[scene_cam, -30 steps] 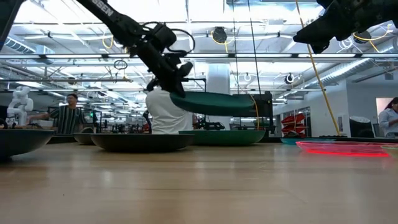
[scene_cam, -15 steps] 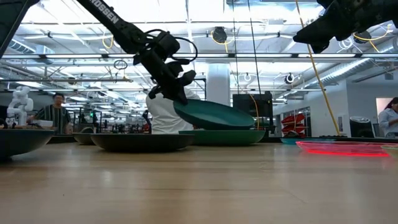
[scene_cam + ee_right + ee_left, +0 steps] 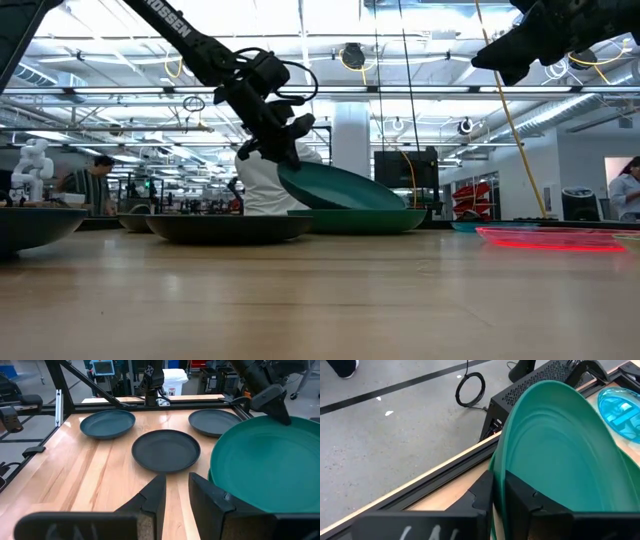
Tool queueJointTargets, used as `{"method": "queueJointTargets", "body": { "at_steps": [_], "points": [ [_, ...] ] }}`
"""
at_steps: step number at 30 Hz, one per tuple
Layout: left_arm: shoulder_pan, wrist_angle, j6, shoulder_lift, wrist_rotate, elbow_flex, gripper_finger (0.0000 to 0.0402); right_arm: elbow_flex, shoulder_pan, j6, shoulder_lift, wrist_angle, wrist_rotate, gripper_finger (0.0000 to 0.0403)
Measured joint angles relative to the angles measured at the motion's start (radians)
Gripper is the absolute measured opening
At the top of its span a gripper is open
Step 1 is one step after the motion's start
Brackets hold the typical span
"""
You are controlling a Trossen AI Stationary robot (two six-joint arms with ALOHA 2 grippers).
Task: Stack plastic plates
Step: Stack the bottom dark green plate on top of the other dark green plate, then stack the black plate on top of the green plate
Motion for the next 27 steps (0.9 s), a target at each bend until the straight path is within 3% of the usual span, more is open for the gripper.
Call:
{"method": "queueJointTargets", "body": {
  "at_steps": [12,19,27],
  "points": [
    [-0.001,-0.025,-0.012,-0.003,0.007,0.001,0.0125,0.0,0.0,-0.007,0.0,0.0,0.0,0.0077],
    [-0.038,-0.148,0.109,-0.054,0.009,0.001,0.0129,0.0,0.0,0.004,0.002,-0.001,0.0,0.0077],
    [-0.181,-0.258,0.267,-0.166,-0.015,0.001,0.0129,0.0,0.0,0.024,0.01,-0.004,-0.001,0.0077]
  ]
}}
